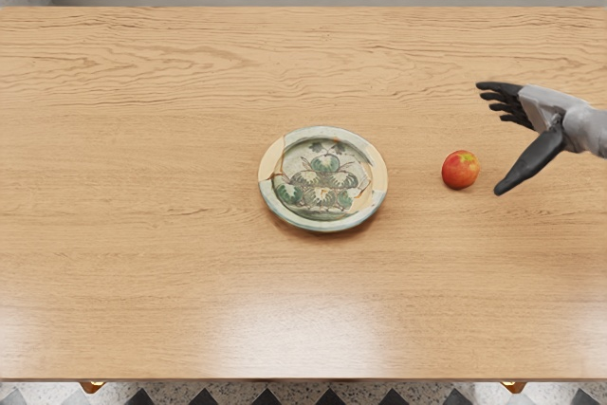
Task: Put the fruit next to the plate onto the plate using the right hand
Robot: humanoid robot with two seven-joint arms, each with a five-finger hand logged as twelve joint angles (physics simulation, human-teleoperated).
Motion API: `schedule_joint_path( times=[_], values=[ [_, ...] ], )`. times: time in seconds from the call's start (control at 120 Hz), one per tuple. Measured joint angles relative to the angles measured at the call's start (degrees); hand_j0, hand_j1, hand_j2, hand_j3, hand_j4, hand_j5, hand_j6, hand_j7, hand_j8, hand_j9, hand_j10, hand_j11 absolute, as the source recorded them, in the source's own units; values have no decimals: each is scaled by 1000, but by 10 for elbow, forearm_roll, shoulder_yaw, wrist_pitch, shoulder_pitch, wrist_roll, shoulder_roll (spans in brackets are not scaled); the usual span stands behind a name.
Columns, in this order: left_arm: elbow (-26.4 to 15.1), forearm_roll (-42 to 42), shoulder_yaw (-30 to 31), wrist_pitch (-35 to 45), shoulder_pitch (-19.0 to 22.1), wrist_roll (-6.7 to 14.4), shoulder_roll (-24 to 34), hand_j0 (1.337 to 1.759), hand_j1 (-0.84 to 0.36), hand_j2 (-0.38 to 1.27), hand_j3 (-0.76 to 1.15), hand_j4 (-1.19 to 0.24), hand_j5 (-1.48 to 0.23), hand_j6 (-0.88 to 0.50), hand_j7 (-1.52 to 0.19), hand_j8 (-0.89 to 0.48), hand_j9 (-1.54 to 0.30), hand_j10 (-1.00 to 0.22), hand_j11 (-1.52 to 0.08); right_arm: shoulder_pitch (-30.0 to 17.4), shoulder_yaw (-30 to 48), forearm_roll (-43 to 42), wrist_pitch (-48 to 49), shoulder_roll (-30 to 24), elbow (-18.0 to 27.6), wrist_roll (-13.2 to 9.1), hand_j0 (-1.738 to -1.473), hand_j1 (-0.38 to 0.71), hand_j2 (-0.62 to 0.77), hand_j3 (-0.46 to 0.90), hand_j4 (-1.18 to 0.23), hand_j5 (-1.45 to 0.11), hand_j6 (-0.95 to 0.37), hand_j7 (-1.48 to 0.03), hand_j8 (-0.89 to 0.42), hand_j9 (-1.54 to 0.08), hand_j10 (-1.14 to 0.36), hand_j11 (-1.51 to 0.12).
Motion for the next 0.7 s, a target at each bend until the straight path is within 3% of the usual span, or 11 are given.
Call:
schedule_joint_path(
  times=[0.192,0.4,0.608,0.7],
  values=[
    [0,0,0,0,0,0,0,1658,73,46,0,-230,-299,-230,-299,-230,-299,-230,-299,3,-56,-33,-164,76,3,-79,-1658,-305,-5,0,-42,-51,-44,-50,-43,-50,-42,-50],
    [0,0,0,0,0,0,0,1658,73,46,0,-230,-299,-230,-299,-230,-299,-230,-299,3,-86,-44,-264,134,-10,-142,-1658,-288,-8,0,-55,-69,-57,-68,-56,-68,-55,-68],
    [0,0,0,0,0,0,0,1658,73,46,0,-230,-299,-230,-299,-230,-299,-230,-299,8,-99,-56,-300,171,-34,-173,-1658,-191,-24,0,-135,-174,-137,-173,-136,-174,-136,-174],
    [0,0,0,0,0,0,0,1658,73,46,0,-230,-299,-230,-299,-230,-299,-230,-299,22,-100,-63,-304,180,-41,-208,-1658,-162,-29,0,-160,-205,-161,-205,-160,-205,-160,-205]
  ],
)
